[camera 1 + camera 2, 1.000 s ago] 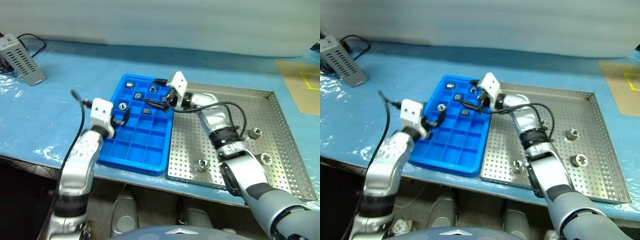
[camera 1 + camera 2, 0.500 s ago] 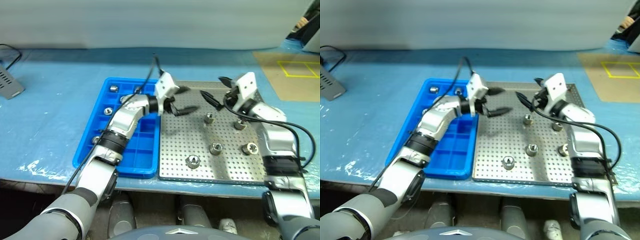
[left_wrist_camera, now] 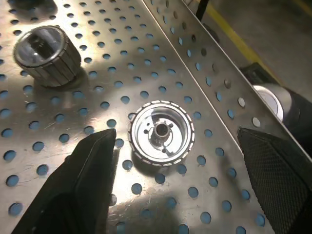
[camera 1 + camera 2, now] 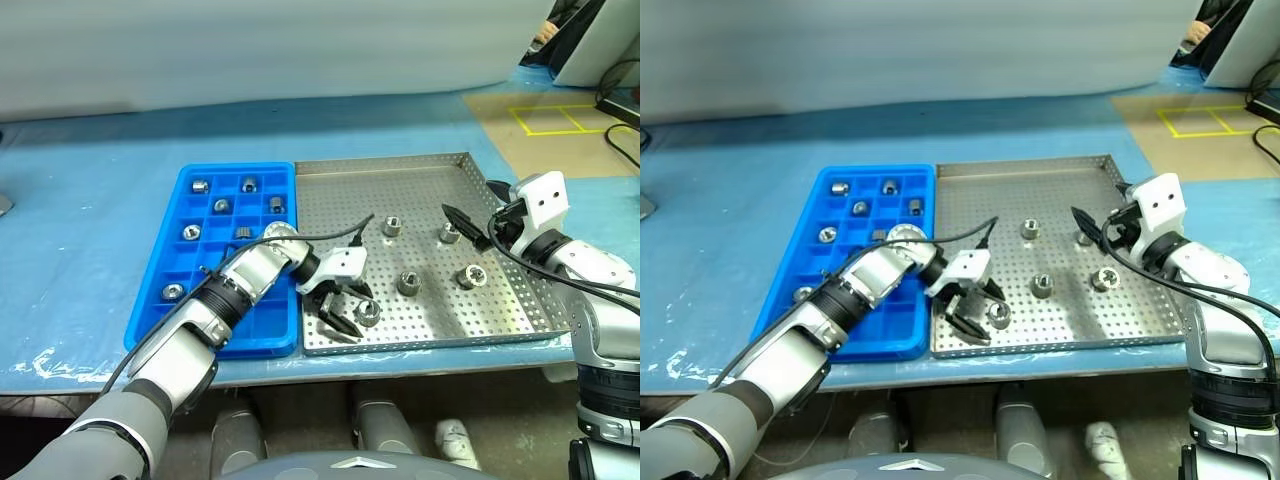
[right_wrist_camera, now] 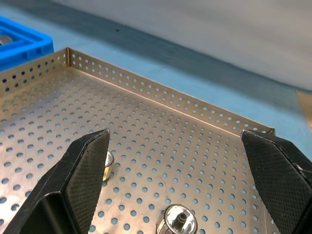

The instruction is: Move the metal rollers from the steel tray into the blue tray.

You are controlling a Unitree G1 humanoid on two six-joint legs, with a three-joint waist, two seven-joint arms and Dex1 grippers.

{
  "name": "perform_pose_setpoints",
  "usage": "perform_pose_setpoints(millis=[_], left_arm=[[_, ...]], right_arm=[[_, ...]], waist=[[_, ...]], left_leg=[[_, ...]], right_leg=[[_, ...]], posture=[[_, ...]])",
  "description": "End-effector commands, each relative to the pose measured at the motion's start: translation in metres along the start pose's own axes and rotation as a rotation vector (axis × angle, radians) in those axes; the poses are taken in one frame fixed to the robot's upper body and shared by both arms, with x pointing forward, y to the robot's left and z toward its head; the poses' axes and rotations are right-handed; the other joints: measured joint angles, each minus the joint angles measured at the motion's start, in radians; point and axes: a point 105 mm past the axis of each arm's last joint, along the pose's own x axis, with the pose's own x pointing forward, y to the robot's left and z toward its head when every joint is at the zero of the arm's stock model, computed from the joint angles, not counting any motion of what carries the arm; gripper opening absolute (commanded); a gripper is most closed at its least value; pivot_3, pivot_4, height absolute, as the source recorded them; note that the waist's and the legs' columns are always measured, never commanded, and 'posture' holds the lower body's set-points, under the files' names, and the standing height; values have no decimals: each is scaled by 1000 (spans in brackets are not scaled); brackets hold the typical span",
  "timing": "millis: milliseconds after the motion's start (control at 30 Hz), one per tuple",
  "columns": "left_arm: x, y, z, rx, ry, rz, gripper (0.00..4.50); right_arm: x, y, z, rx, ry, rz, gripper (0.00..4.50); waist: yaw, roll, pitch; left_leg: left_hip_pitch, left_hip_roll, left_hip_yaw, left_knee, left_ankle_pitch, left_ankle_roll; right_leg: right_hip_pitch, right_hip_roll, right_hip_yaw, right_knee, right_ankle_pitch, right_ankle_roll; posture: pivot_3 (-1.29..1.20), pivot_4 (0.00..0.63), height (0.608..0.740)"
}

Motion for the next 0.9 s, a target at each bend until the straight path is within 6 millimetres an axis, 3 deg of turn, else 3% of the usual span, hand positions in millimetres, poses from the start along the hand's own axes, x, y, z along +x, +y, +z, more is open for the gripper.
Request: perform_pose_setpoints(millis=[33,133,300,433,533,600,733,900], left_arm=[[11,6,4,100,-13,71,4041],[11,13,11,63,-89,132,3323],[-15,31,43,10,-277,269,1736],[-62,59,79,0,-499,564,1736],[-102,67,90,-22,-615,788,1736],[-132,73,84,-52,-645,1005,1736],[-191,63,34,-141,-532,1529,1736],[-211,22,-10,-235,-360,1771,1736]], right_arm=[[1,-5,18,-38,-53,-18,4500],[4,-4,19,-31,-61,-20,4500],[17,3,16,-14,-70,17,4500],[40,23,16,14,-90,109,4500],[59,40,17,12,-104,189,4500],[72,51,21,12,-122,239,4500],[97,73,25,23,-150,344,4500],[117,92,26,24,-161,435,4500]], waist=[[0,0,0],[3,1,0],[3,0,0],[7,0,0],[16,0,0],[28,0,0],[52,0,0],[108,-1,1]], left_leg=[[0,0,0,0,0,0],[0,0,1,0,-2,1],[-1,0,2,0,-3,2],[-2,1,2,0,-3,2],[-4,1,2,1,-3,2],[-4,1,2,0,-3,2],[-4,2,2,0,-3,3],[-10,3,1,0,-4,3]], right_leg=[[0,0,0,0,1,-2],[0,0,0,-1,4,-6],[-1,-1,0,-2,4,-6],[-3,0,0,-1,4,-6],[-3,-1,-1,-1,4,-7],[-4,-1,-1,-1,4,-7],[-4,0,-2,0,4,-7],[-6,-1,-6,-2,4,-7]], posture=[[-485,150,740],[-459,150,740],[-383,150,740],[-278,150,740],[-194,150,740],[-131,150,740],[-1,150,740],[123,150,740]])
